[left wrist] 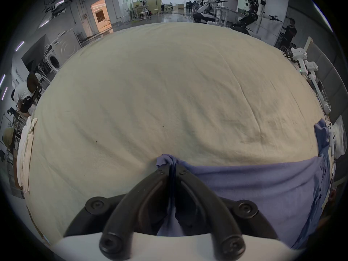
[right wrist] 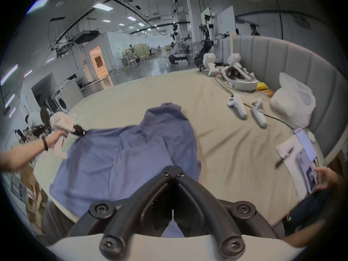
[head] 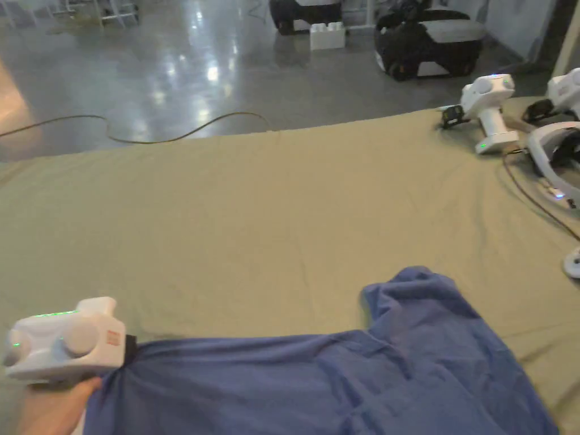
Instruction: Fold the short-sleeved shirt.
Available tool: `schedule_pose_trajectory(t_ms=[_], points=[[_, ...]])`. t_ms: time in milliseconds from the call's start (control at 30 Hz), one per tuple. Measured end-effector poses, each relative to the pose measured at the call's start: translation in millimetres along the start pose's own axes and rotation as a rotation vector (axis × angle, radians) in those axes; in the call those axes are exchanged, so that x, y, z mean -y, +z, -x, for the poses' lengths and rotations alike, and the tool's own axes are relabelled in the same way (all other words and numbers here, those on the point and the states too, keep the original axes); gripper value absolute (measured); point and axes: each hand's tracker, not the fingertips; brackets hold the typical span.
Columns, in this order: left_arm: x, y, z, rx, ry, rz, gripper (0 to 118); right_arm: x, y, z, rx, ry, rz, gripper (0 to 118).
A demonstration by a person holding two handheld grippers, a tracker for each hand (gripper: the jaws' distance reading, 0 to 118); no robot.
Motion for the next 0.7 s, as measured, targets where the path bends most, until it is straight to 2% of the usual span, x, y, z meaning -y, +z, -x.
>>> schedule_pose_trajectory(t_ms=[33, 67, 133, 167, 233, 267, 300, 367, 433, 467, 500, 533, 567, 633, 667, 700], points=[[-1, 0, 2, 0.006, 0.001, 0.007, 6, -19, -20, -4, -0.002, -0.03, 0.032, 2], [0, 7, -3, 0.014, 0.0, 0.017, 6, -37, -43, -10, -0.014, -0.052, 0.056, 18], [-2, 9, -2, 0.026, 0.003, 0.037, 6, -67, -98, -23, 0.014, -0.119, 0.142, 85], [-3, 9, -2, 0.028, 0.004, 0.046, 6, -76, -125, -28, 0.036, -0.133, 0.178, 84], [-5, 13, -8, 0.022, -0.013, 0.062, 6, -92, -178, -35, 0.074, -0.109, 0.26, 82], [-5, 13, -11, 0.013, -0.03, 0.068, 6, -96, -200, -32, 0.135, -0.061, 0.289, 82], [-5, 14, -13, 0.004, -0.046, 0.072, 6, -96, -220, -28, 0.156, -0.018, 0.324, 82], [-6, 14, -16, -0.006, -0.065, 0.073, 6, -95, -252, -23, 0.188, 0.013, 0.391, 81], [-4, 17, -17, -0.005, -0.069, 0.072, 6, -84, -273, -13, 0.285, 0.056, 0.478, 67], [-4, 16, -15, -0.003, -0.067, 0.068, 6, -81, -268, -7, 0.283, 0.068, 0.425, 64], [-4, 17, -13, -0.001, -0.063, 0.062, 6, -83, -260, -1, 0.282, 0.085, 0.387, 47], [-3, 18, -13, 0.001, -0.061, 0.059, 6, -82, -256, 1, 0.24, 0.082, 0.387, 1], [-2, 20, -14, 0.0, -0.065, 0.056, 5, -82, -250, 4, 0.225, 0.124, 0.366, 0], [5, 40, -13, -0.006, -0.13, -0.09, 5, -84, -244, 7, 0.198, 0.075, 0.387, 0], [12, 56, -12, 0.006, -0.129, -0.147, 5, -86, -237, 8, 0.17, 0.061, 0.38, 0], [17, 76, -7, 0.067, -0.101, -0.168, 5, -86, -227, 8, 0.192, 0.059, 0.322, 0]])
